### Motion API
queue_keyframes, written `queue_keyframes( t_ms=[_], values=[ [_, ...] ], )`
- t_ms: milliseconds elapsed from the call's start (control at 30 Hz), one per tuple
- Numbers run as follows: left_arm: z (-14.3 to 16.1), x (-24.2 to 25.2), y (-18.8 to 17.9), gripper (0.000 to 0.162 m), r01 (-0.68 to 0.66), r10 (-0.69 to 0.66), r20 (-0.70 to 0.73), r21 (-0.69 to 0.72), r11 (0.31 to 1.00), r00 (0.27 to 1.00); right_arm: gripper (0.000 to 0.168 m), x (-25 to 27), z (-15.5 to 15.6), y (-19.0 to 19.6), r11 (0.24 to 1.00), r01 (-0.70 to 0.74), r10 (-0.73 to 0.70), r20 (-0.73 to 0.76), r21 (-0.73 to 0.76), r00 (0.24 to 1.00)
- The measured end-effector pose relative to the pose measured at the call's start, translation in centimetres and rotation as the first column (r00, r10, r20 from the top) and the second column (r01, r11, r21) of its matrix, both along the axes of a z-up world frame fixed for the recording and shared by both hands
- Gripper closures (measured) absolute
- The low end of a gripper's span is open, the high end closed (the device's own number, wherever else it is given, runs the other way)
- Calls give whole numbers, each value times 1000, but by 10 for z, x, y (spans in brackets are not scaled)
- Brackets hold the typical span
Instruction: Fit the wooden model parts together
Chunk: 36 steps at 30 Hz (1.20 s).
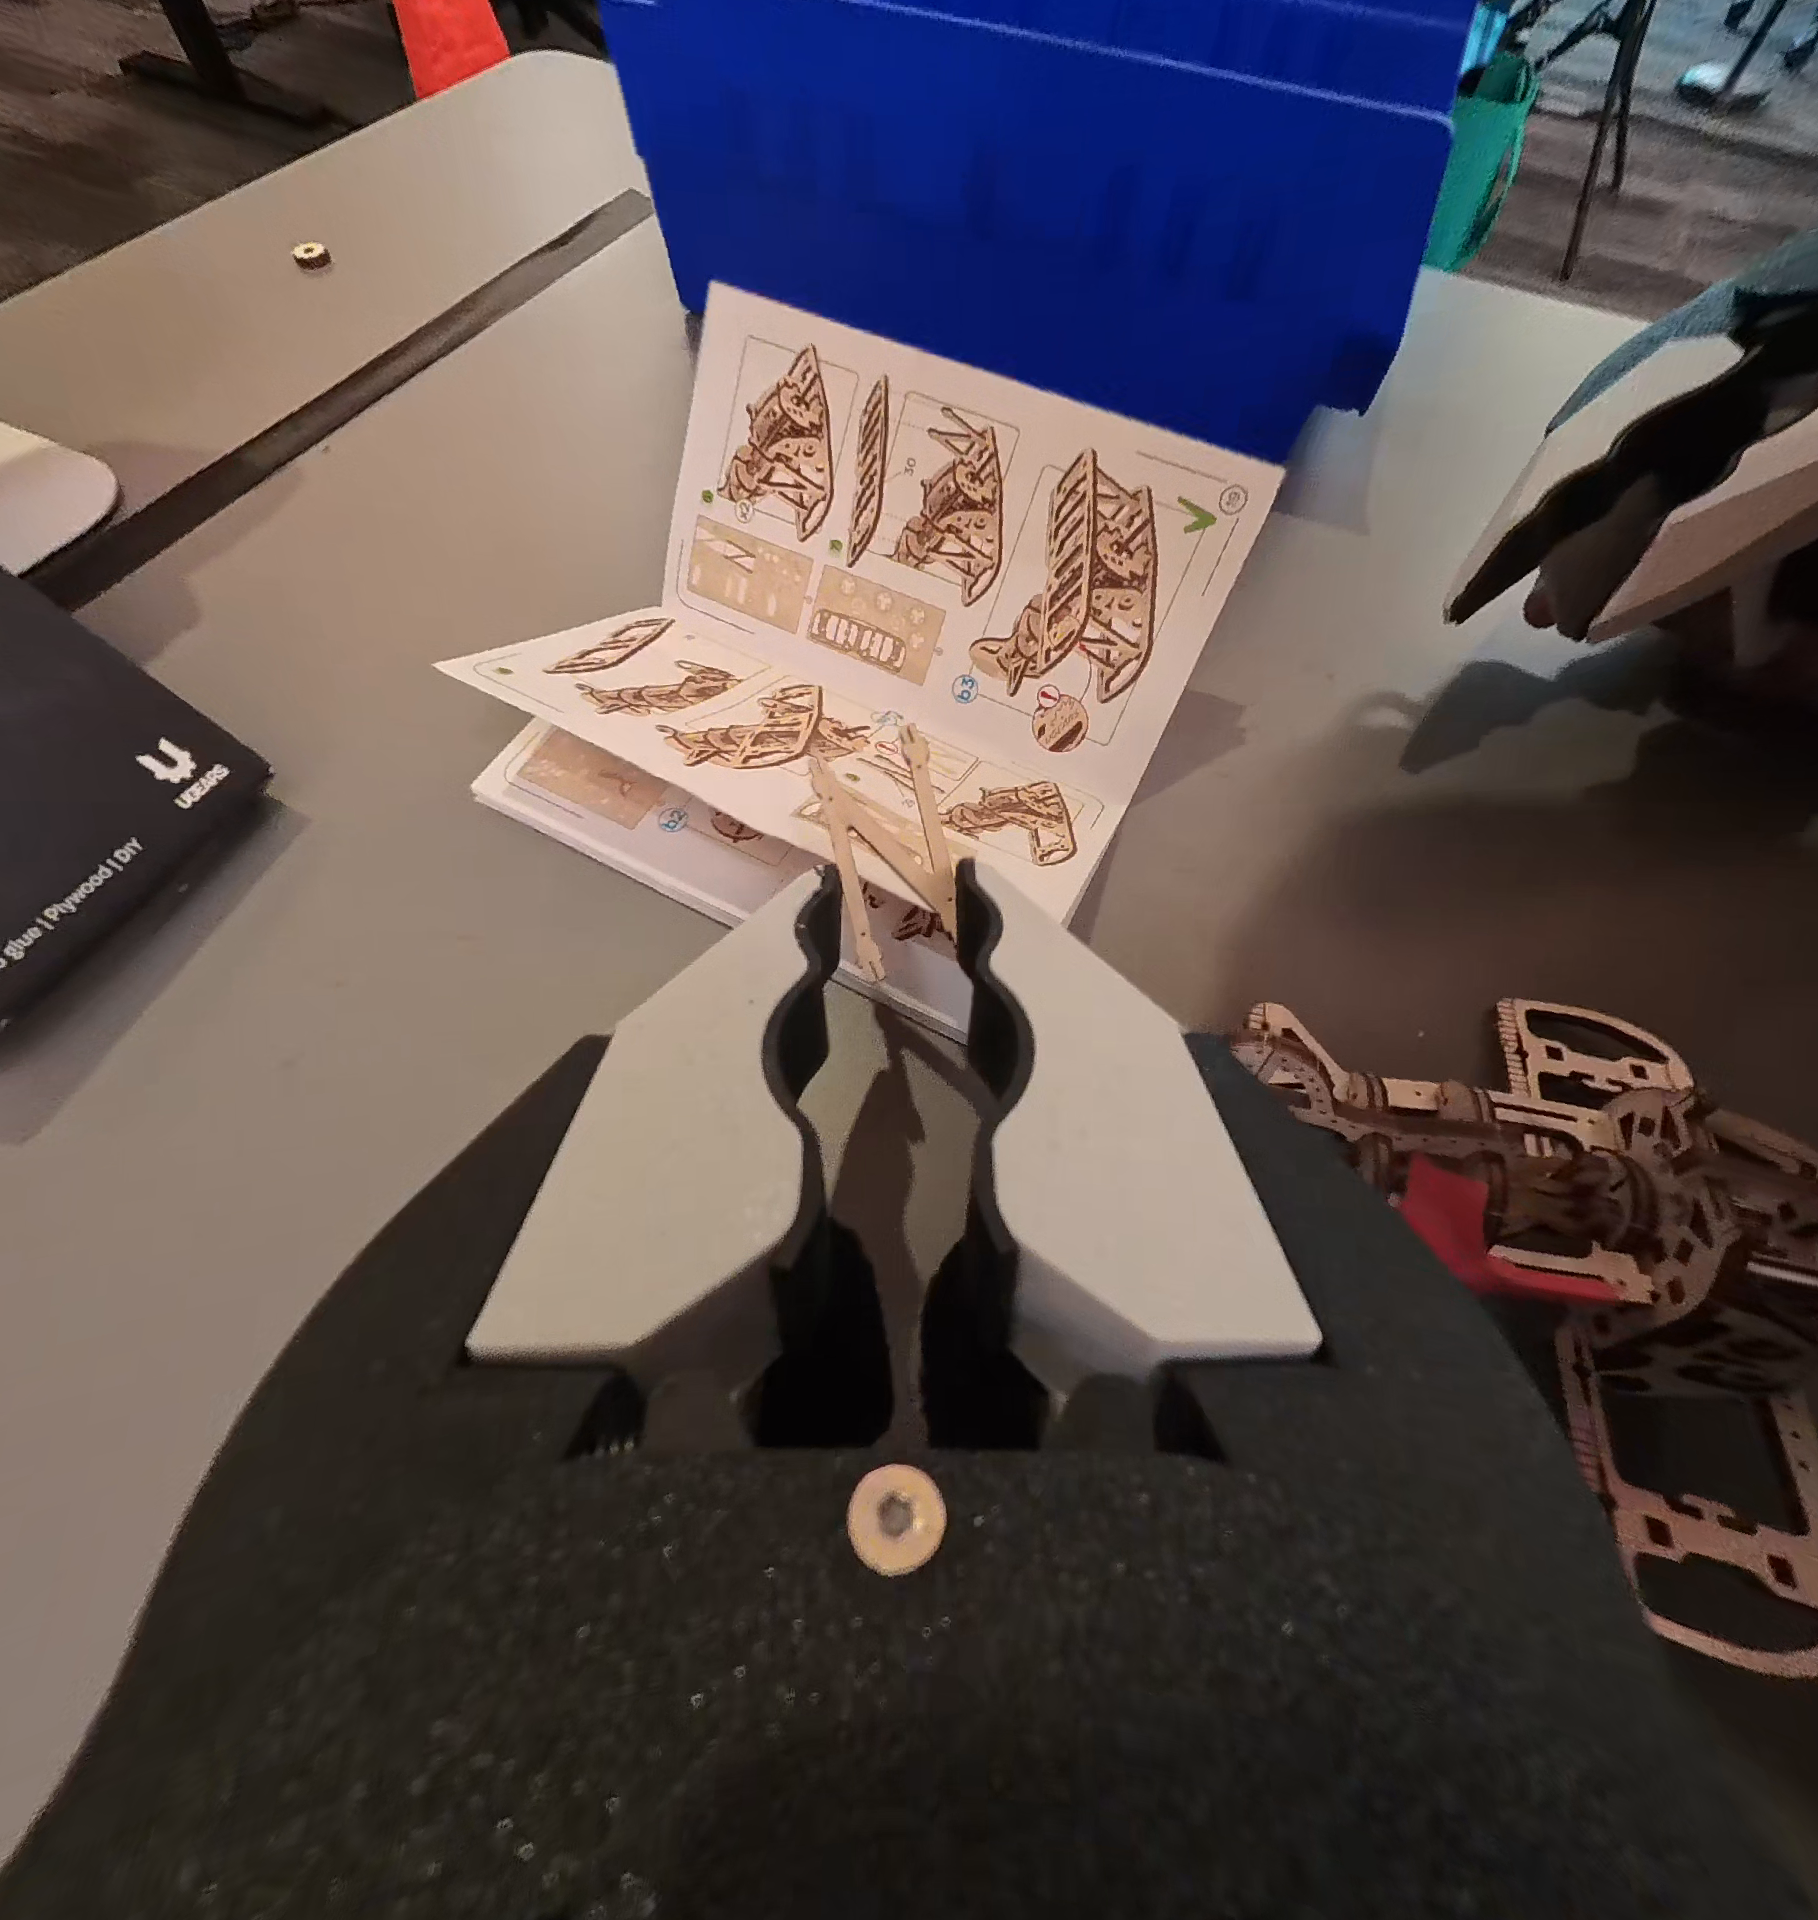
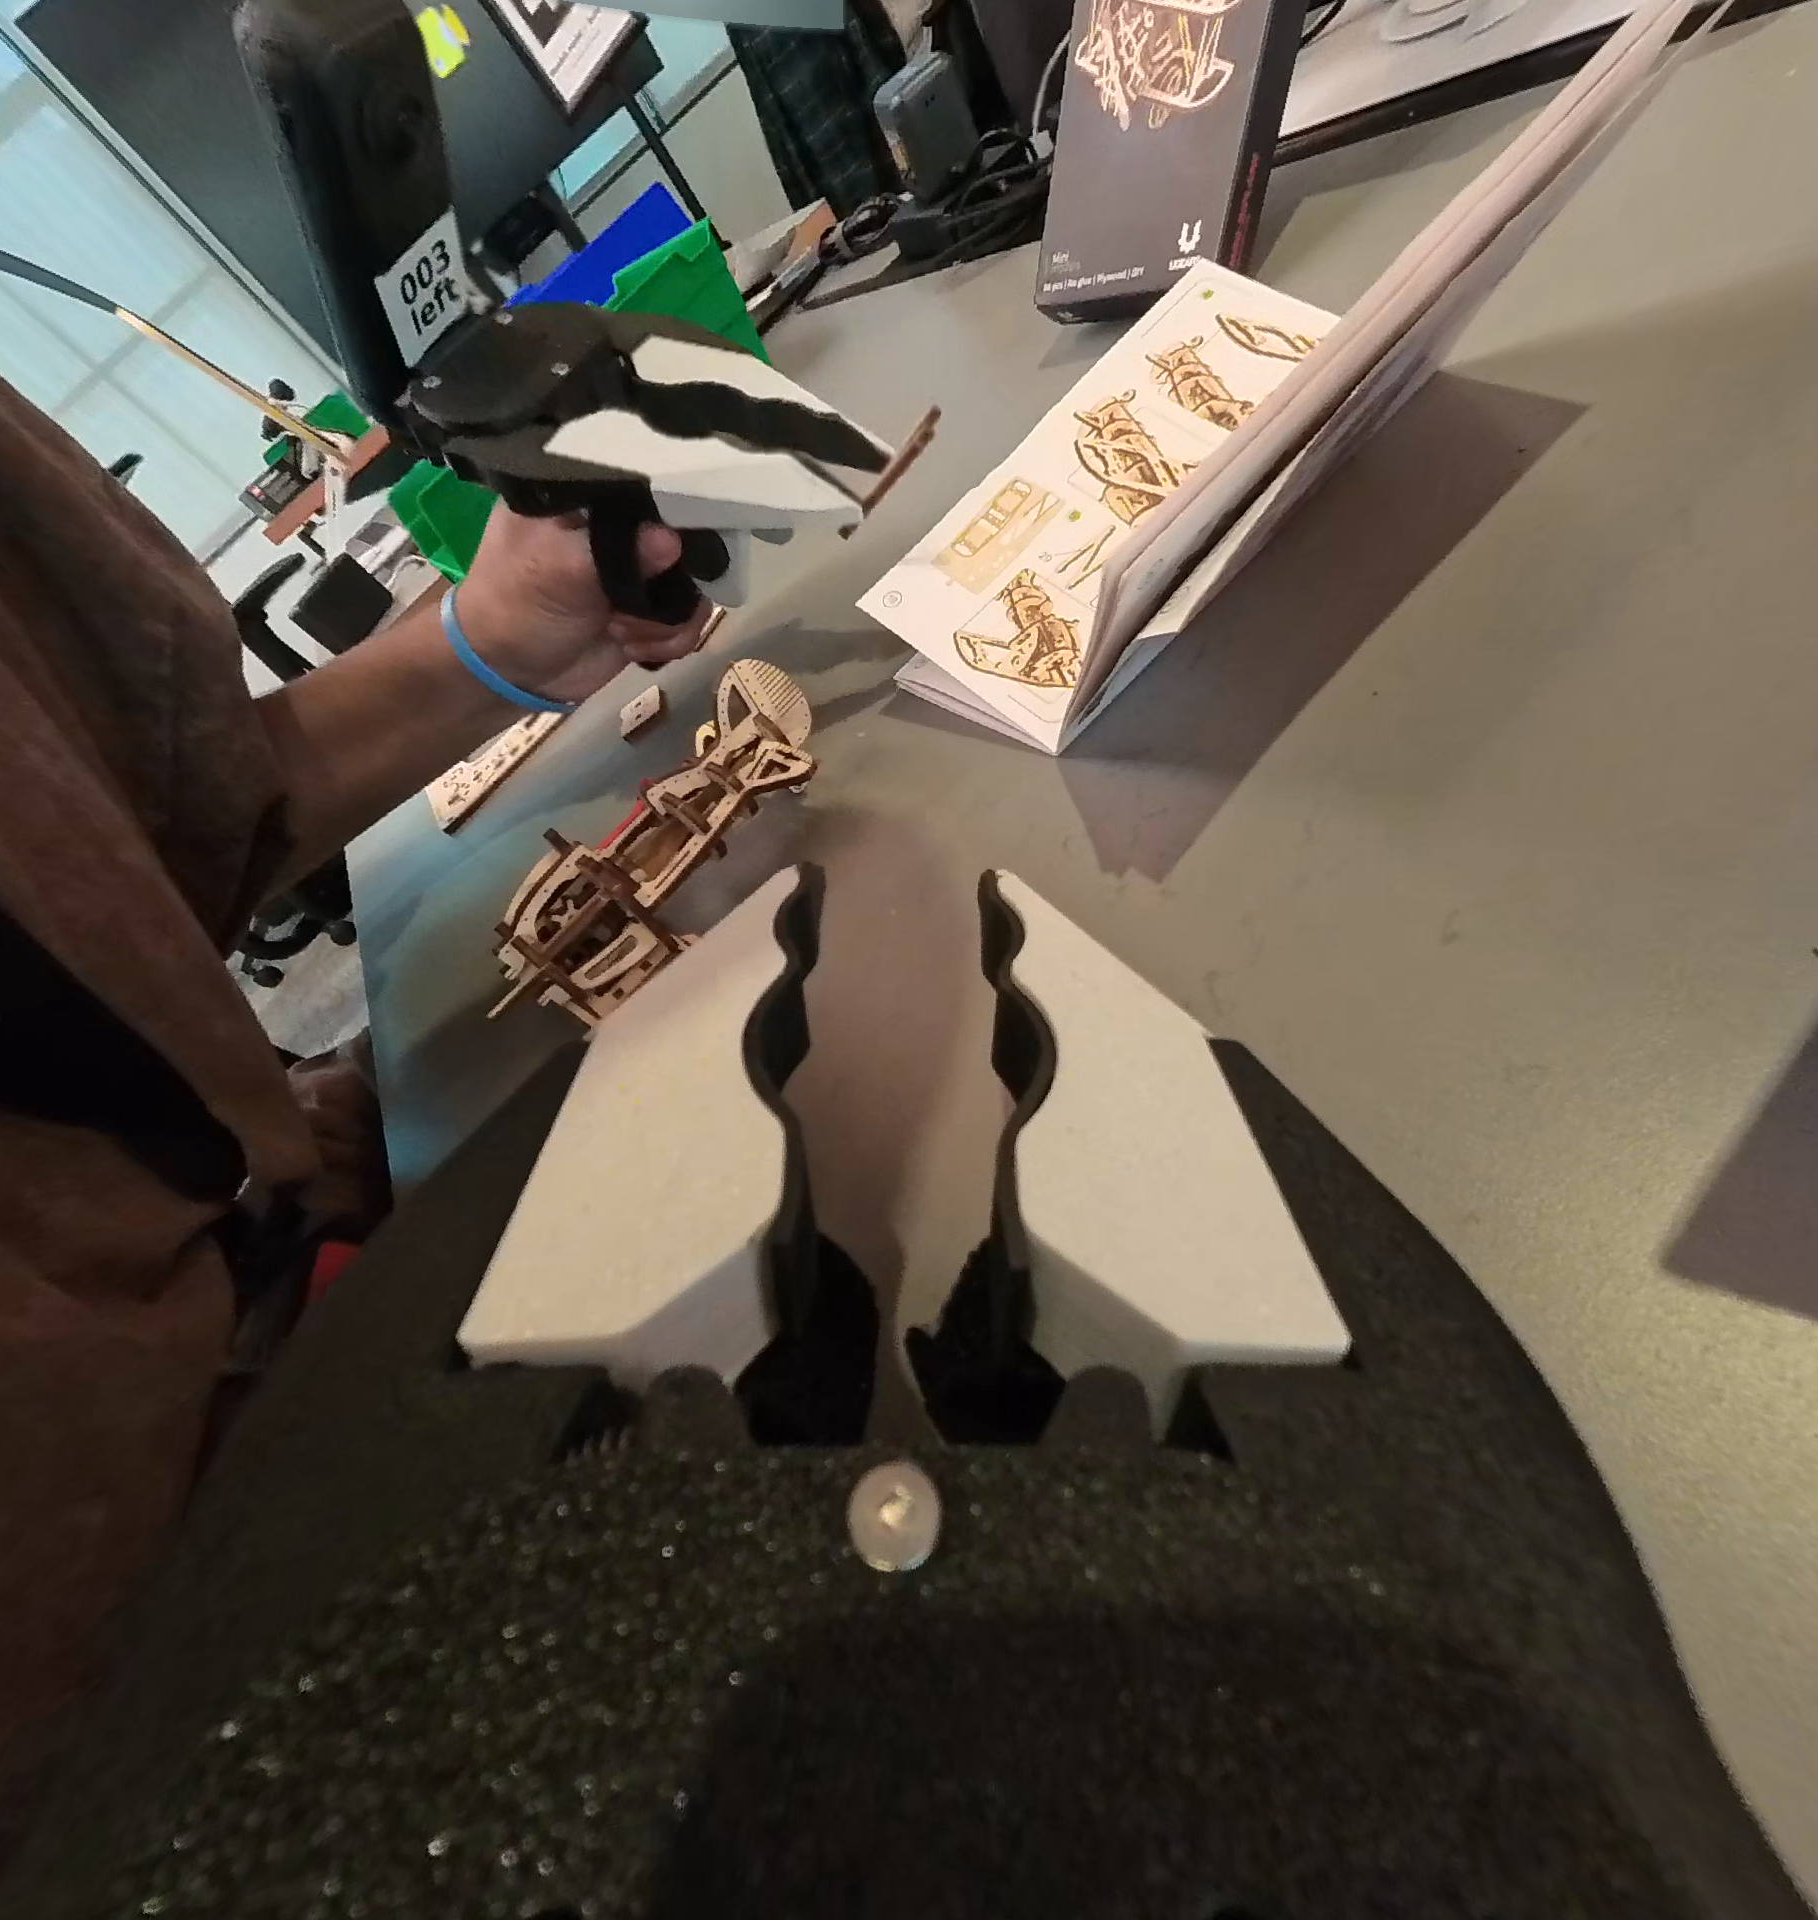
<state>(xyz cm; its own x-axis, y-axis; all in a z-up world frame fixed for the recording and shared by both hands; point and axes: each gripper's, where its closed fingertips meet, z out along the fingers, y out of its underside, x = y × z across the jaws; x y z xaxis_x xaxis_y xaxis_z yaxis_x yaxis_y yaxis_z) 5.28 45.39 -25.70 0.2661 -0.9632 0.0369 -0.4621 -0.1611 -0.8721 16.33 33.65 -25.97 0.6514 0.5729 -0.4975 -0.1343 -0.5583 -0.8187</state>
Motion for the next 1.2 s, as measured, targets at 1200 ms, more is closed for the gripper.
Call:
queue_keyframes(
  t_ms=[1200],
  values=[
    [17, -1, -22, 143, 8, 1, 97, -95, 995, 995, 140, 5, 6, 2, 1000, 14, -14, -60, 12, 998]
  ],
)
